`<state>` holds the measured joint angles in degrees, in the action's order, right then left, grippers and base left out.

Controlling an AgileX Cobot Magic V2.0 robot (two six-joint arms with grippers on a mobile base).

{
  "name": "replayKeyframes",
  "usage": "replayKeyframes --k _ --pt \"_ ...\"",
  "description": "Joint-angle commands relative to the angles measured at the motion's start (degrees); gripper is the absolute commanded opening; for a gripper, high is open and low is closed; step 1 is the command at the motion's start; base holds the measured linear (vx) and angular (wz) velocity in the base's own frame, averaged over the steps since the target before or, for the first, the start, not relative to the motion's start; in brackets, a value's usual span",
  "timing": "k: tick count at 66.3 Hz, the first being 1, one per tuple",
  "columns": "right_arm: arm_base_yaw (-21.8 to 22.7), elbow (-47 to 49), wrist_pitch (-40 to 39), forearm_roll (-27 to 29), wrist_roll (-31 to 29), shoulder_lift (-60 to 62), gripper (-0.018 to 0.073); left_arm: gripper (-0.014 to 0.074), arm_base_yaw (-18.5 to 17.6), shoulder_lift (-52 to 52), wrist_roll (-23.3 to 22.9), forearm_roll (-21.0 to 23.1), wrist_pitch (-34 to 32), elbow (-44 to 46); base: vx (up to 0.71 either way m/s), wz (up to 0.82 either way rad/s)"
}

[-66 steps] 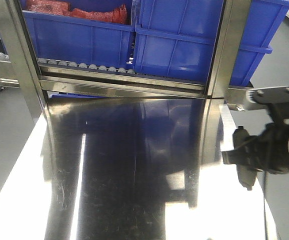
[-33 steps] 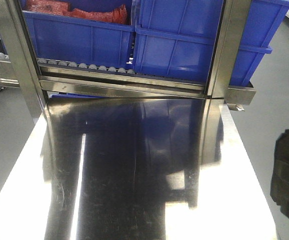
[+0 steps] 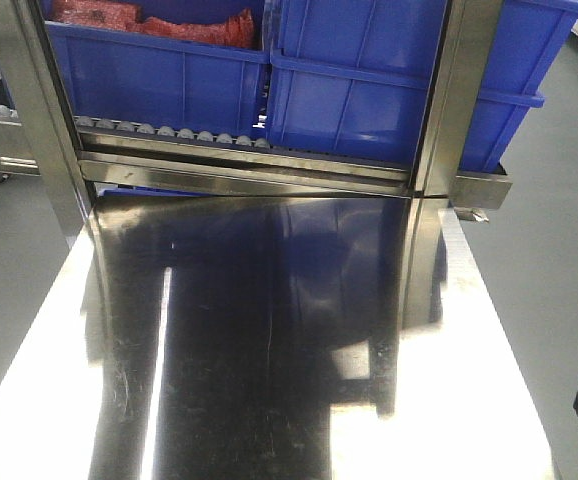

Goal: Move and align brake pads A on conveyor
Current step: 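Back the base away and turn toward the aisle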

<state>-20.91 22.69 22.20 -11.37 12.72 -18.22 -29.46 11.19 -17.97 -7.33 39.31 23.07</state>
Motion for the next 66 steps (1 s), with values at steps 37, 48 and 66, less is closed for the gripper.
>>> replayKeyframes --k 37,48,66 --pt "0.28 1.63 -5.86 -0.99 -0.66 -0.4 -0.0004 -0.0006 -0.18 0.39 0.01 -0.51 -5.25 1.55 -0.01 0.02" --pt "0.28 1.63 -5.86 -0.99 -0.66 -0.4 -0.0004 -0.0006 -0.18 0.39 0.01 -0.51 -5.25 1.55 -0.05 0.21" --pt "0.28 1.63 -5.86 -0.99 -0.66 -0.4 -0.0004 -0.0006 -0.18 0.39 0.01 -0.51 -5.25 1.55 -0.13 0.5"
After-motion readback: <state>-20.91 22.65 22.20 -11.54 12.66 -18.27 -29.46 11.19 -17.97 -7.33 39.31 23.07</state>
